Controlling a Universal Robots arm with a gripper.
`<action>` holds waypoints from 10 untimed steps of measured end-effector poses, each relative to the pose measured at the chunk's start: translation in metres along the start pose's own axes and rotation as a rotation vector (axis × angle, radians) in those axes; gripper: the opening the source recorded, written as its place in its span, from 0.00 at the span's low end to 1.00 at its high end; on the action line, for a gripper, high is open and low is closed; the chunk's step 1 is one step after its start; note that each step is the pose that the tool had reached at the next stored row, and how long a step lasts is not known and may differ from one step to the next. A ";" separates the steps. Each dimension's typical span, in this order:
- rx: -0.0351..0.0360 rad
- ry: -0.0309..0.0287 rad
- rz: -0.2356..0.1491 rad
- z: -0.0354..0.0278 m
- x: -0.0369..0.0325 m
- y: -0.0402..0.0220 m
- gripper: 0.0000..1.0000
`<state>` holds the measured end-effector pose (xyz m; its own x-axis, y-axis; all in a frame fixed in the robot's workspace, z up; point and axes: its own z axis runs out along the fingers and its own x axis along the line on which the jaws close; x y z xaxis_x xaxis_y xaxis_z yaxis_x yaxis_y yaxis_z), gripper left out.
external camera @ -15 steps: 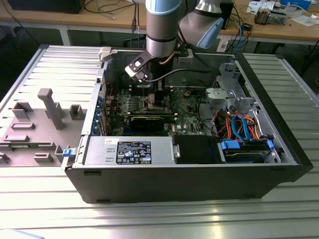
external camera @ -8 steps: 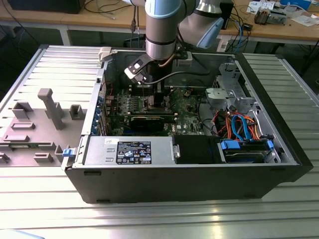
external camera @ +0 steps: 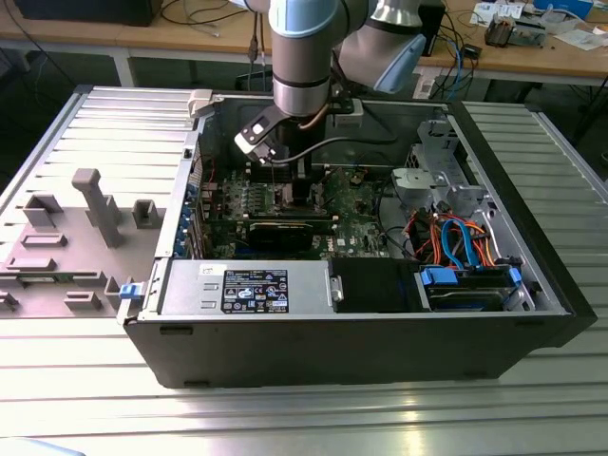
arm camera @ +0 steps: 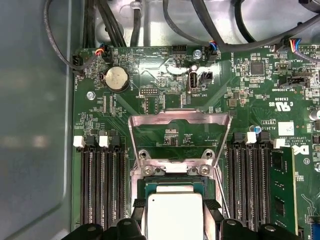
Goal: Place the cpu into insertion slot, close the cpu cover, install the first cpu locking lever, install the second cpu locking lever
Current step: 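Place the cpu into insertion slot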
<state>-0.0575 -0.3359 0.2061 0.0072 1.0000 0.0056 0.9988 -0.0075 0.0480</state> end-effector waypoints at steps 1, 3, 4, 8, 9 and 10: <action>0.0001 -0.0044 0.000 0.0006 0.0000 -0.0001 0.54; -0.0002 -0.0273 -0.001 0.0017 0.0005 -0.0001 0.54; -0.0001 -0.0289 -0.001 0.0020 0.0012 -0.0001 0.54; -0.0003 -0.0288 0.001 0.0033 0.0028 -0.0001 0.54; -0.0002 -0.0290 0.001 0.0043 0.0029 -0.0002 0.54; -0.0002 -0.0290 0.001 0.0051 0.0029 -0.0002 0.54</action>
<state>-0.0575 -0.3329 0.2010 0.0097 0.9997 -0.0232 0.9988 -0.0085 0.0482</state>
